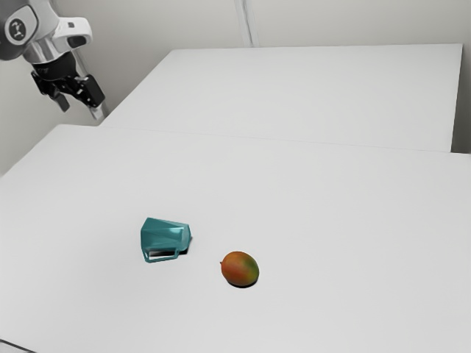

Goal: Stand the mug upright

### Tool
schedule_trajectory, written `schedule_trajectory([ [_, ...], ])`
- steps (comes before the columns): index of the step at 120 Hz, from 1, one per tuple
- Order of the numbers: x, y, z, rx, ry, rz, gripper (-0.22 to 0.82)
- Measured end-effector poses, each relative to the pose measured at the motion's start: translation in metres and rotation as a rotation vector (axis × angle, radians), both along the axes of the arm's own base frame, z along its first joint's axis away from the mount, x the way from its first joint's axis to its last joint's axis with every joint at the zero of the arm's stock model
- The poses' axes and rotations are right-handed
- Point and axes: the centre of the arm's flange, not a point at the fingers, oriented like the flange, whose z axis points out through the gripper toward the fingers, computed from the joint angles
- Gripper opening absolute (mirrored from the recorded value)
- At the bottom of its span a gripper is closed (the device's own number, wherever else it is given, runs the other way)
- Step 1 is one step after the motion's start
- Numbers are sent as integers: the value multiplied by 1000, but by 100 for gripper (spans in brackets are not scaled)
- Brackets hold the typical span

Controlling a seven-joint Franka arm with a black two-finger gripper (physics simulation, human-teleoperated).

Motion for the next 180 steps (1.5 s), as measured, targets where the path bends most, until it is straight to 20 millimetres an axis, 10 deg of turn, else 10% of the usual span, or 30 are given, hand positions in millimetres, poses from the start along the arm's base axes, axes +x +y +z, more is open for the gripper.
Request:
schedule_trajectory([
  [31, 8, 10, -16, 4, 18, -7, 60],
  [56, 31, 46, -89, -135, 101, 82, 60],
  [92, 0, 124, -241, -597, 262, 416, 60],
  [112, 20, 81, -295, -726, 354, 418, 60],
  [145, 23, 68, -349, -863, 427, 490, 60],
  [180, 26, 59, -372, -955, 438, 536, 60],
])
